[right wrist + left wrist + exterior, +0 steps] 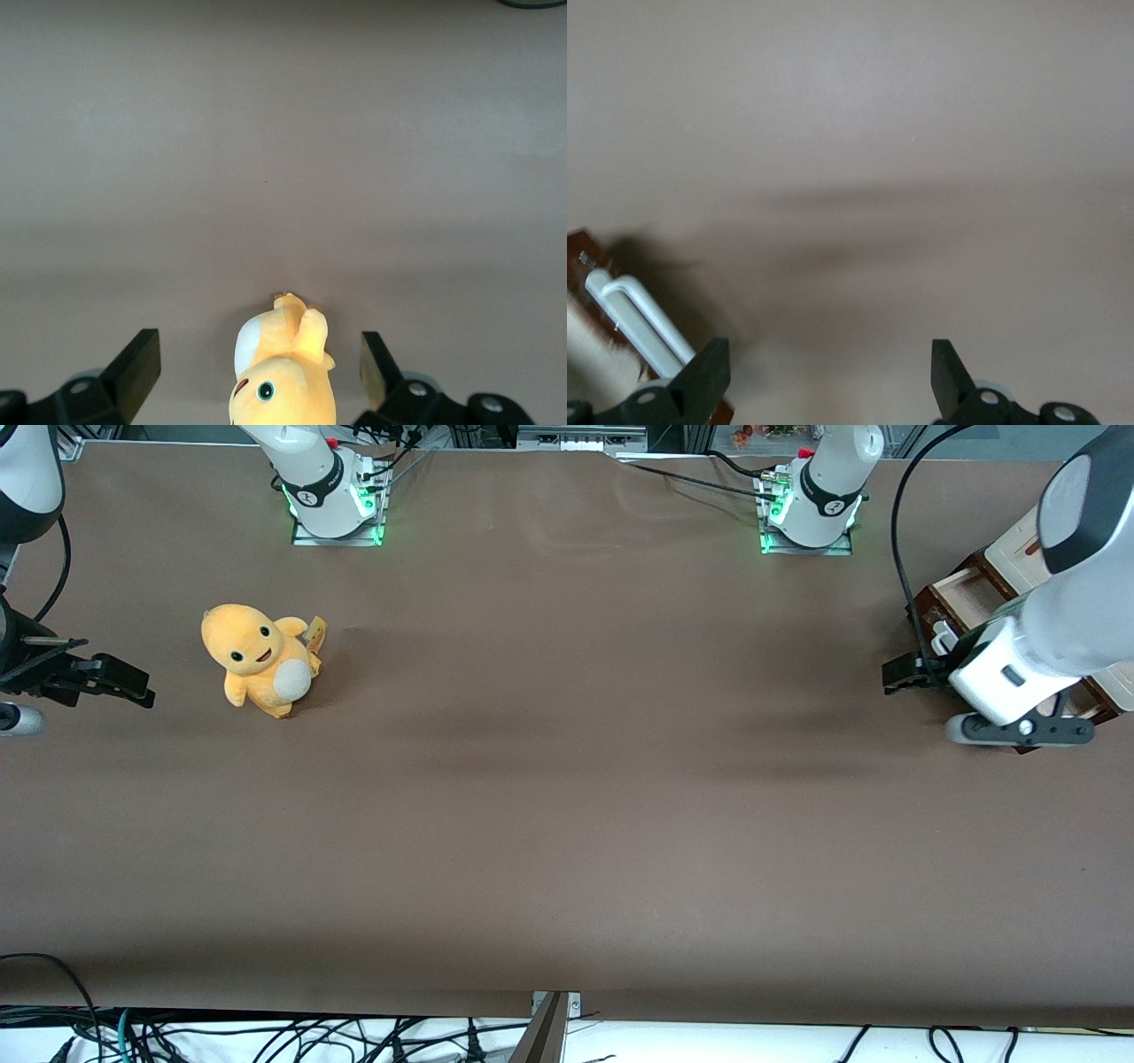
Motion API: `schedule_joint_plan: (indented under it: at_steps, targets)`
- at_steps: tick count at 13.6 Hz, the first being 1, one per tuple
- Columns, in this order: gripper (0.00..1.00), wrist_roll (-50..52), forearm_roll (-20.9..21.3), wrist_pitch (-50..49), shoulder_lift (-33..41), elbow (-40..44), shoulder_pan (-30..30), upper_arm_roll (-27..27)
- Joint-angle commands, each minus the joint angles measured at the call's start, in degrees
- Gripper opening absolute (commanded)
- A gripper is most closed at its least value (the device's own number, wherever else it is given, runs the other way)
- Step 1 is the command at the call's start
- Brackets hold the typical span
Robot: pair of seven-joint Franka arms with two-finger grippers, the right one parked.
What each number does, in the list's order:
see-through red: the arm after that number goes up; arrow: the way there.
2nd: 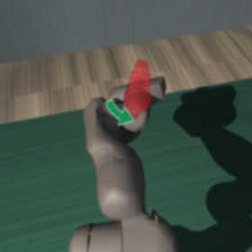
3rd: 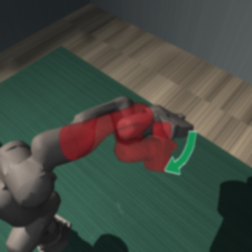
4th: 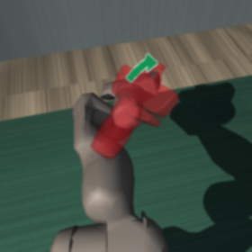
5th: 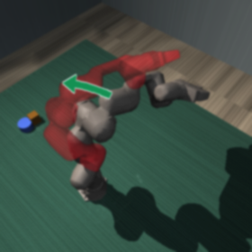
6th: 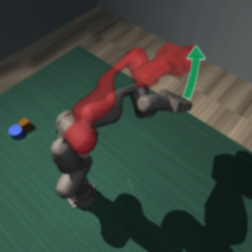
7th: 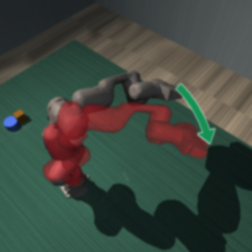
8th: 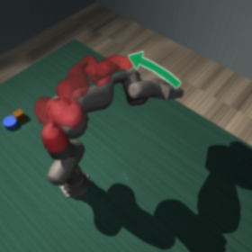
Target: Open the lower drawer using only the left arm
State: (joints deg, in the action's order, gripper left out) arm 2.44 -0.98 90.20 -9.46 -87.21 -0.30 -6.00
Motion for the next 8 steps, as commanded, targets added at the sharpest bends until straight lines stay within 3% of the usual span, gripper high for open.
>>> schedule_joint_plan:
  at_steps: [1, 3, 5, 8]
  targets:
    - [1.00, -6.9, -1.5, 6.8, 10.1, -12.9, 3.5, 3.4]
    - [1.00, -3.4, 3.8, 7.4, 11.0, -14.8, 3.6, 3.3]
    - [1.00, 1.5, 3.4, 7.5, 11.4, -15.0, 3.6, 3.1]
    - [1.00, 2.8, -1.5, 7.5, 11.4, -14.6, 3.0, 4.0]
